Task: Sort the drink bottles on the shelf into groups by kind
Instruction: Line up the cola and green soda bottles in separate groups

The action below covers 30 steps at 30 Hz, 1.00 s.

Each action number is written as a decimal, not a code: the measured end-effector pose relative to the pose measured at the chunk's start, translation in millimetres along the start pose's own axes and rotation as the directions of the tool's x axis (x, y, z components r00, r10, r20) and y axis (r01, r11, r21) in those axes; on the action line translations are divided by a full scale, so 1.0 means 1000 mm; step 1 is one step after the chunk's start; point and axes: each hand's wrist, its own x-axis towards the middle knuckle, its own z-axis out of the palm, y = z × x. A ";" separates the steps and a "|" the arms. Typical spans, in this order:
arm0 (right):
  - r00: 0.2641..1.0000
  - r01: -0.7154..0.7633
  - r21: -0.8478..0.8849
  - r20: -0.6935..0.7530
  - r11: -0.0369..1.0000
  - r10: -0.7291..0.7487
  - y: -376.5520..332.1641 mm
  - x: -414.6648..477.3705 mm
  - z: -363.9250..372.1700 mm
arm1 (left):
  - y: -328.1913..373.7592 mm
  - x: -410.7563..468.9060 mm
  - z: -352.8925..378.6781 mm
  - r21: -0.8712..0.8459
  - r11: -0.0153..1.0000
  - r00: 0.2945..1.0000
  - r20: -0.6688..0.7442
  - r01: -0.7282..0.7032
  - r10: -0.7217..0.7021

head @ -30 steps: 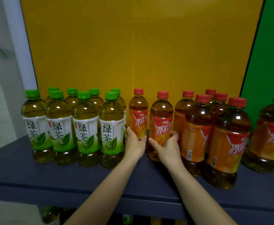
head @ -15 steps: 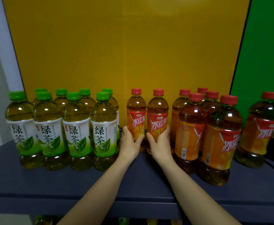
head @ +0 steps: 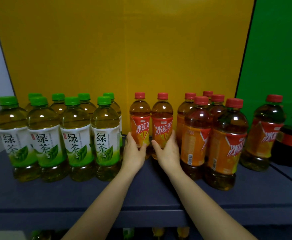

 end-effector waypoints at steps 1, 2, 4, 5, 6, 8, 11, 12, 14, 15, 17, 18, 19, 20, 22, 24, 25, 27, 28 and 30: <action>0.999 0.025 0.008 0.021 1.000 -0.025 -0.003 -0.006 -0.006 | 0.002 -0.005 -0.001 0.014 1.000 1.000 0.012 -0.016 0.016; 0.997 0.054 0.015 0.057 0.998 -0.055 -0.006 -0.014 -0.014 | 0.004 -0.011 -0.002 0.025 0.999 0.999 0.019 -0.045 0.045; 0.977 0.126 0.036 0.172 0.991 -0.130 -0.012 -0.037 -0.035 | 0.010 -0.030 -0.004 0.036 0.988 0.989 0.005 -0.151 0.151; 0.959 0.173 0.032 0.223 0.984 -0.176 -0.013 -0.050 -0.046 | 0.014 -0.041 -0.005 0.028 0.972 0.972 -0.017 -0.232 0.233; 0.947 0.214 0.011 0.244 0.977 -0.211 -0.013 -0.062 -0.059 | 0.017 -0.050 -0.004 0.008 0.949 0.949 -0.029 -0.314 0.314; 0.948 0.281 -0.050 0.167 0.958 -0.270 -0.011 -0.080 -0.087 | 0.026 -0.063 0.003 -0.040 0.914 0.915 0.020 -0.403 0.404; 0.942 0.306 -0.127 -0.107 0.944 -0.319 -0.003 -0.088 -0.125 | 0.039 -0.072 0.024 -0.072 0.909 0.897 0.146 -0.411 0.417; 0.932 0.283 -0.140 -0.191 0.949 -0.307 0.002 -0.087 -0.134 | 0.043 -0.073 0.032 -0.079 0.911 0.895 0.168 -0.405 0.412; 0.925 0.203 -0.136 -0.300 0.970 -0.236 0.013 -0.081 -0.149 | 0.051 -0.074 0.046 -0.102 0.921 0.901 0.190 -0.376 0.389; 0.930 0.149 -0.123 -0.320 0.981 -0.181 0.019 -0.076 -0.154 | 0.054 -0.073 0.052 -0.121 0.928 0.908 0.194 -0.352 0.370; 0.955 0.050 -0.102 -0.285 0.994 -0.077 0.028 -0.068 -0.160 | 0.060 -0.071 0.061 -0.151 0.944 0.926 0.202 -0.293 0.319; 0.973 0.018 -0.079 -0.226 0.997 -0.036 0.029 -0.064 -0.162 | 0.063 -0.070 0.064 -0.165 0.950 0.934 0.200 -0.267 0.297; 0.989 -0.007 -0.039 -0.147 0.999 0.001 0.030 -0.061 -0.163 | 0.065 -0.069 0.067 -0.174 0.954 0.941 0.195 -0.244 0.276; 0.997 -0.027 0.002 -0.070 1.000 0.027 0.030 -0.058 -0.162 | 0.068 -0.068 0.068 -0.177 0.957 0.949 0.181 -0.229 0.260; 0.999 -0.045 0.037 0.019 0.998 0.045 0.034 -0.055 -0.161 | 0.069 -0.064 0.070 -0.152 0.962 0.959 0.136 -0.228 0.249; 0.997 -0.066 0.063 0.046 0.996 0.063 0.038 -0.053 -0.160 | 0.069 -0.060 0.069 -0.111 0.966 0.960 0.127 -0.235 0.248; 0.996 -0.076 0.075 0.050 0.994 0.072 0.039 -0.052 -0.161 | 0.068 -0.058 0.066 -0.108 0.965 0.958 0.138 -0.239 0.253; 0.996 -0.080 0.094 0.051 0.992 0.076 0.039 -0.052 -0.161 | 0.064 -0.056 0.058 -0.159 0.959 0.949 0.176 -0.234 0.261; 0.996 -0.076 0.101 0.047 0.992 0.071 0.037 -0.052 -0.162 | 0.062 -0.056 0.052 -0.195 0.954 0.944 0.197 -0.228 0.266; 0.998 -0.063 0.092 0.029 0.994 0.061 0.035 -0.053 -0.162 | 0.056 -0.057 0.038 -0.261 0.943 0.930 0.247 -0.206 0.272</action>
